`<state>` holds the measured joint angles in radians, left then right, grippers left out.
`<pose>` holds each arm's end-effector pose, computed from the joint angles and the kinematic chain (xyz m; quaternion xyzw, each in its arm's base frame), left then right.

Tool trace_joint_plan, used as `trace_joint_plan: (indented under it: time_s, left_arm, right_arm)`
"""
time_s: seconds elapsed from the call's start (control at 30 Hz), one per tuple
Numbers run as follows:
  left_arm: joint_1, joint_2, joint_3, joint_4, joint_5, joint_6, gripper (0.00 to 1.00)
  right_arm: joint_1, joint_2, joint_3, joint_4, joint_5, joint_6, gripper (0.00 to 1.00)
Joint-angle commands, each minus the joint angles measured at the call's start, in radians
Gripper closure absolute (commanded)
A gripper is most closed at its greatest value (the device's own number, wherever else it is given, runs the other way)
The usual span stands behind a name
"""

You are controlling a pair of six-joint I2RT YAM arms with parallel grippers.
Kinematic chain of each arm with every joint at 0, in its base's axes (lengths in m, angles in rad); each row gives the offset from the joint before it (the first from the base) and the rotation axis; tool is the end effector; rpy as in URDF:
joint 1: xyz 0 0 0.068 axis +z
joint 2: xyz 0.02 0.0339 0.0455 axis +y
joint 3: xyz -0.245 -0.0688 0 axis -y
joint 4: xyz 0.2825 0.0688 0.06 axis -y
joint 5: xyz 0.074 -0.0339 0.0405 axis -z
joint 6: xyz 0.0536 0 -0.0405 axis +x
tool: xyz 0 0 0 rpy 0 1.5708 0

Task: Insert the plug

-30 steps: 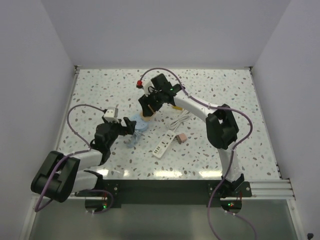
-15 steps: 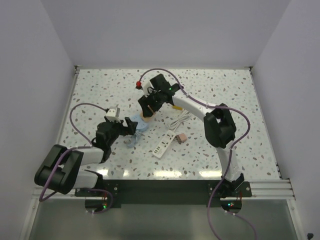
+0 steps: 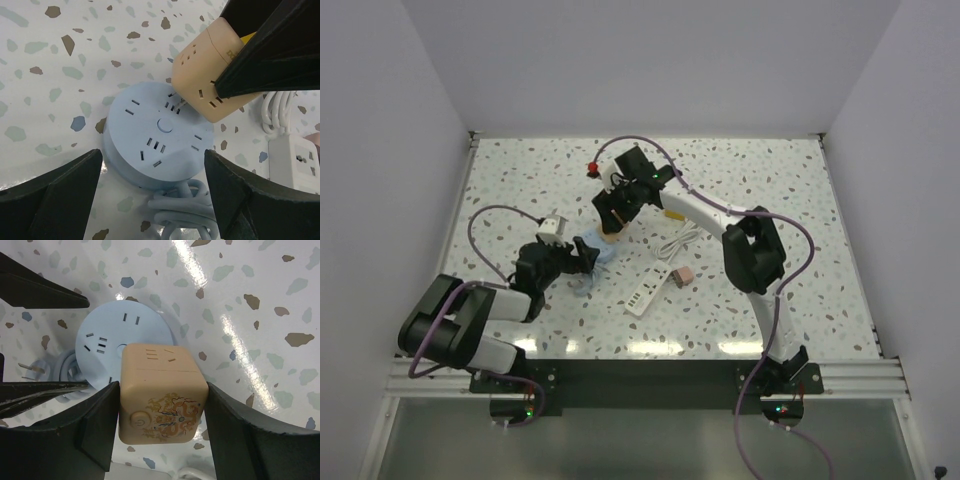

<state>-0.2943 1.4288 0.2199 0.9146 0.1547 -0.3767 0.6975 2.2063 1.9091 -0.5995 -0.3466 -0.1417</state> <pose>0.2493 -0.0842 0.0762 0.0130 0.8020 -0.2542 0.5405 0.3951 0.3549 0.1881 -0.4308 0.8257 0.2459 0.2686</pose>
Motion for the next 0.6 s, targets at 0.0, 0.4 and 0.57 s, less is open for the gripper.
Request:
trace_joint_plan:
  time_s: [0.0,0.4,0.57]
  left_arm:
    - [0.009,0.024,0.033,0.067,0.037,-0.011,0.12]
    - [0.009,0.127,0.059,0.144,0.074,-0.011,0.16]
    - [0.009,0.183,0.110,0.185,0.135,0.004,0.18]
  right_arm:
    - [0.010,0.006,0.036,-0.039,0.031,-0.012,1.00]
    - [0.013,0.053,0.085,-0.094,0.055,-0.012,1.00]
    - [0.013,0.024,0.047,-0.092,0.084,-0.004,1.00]
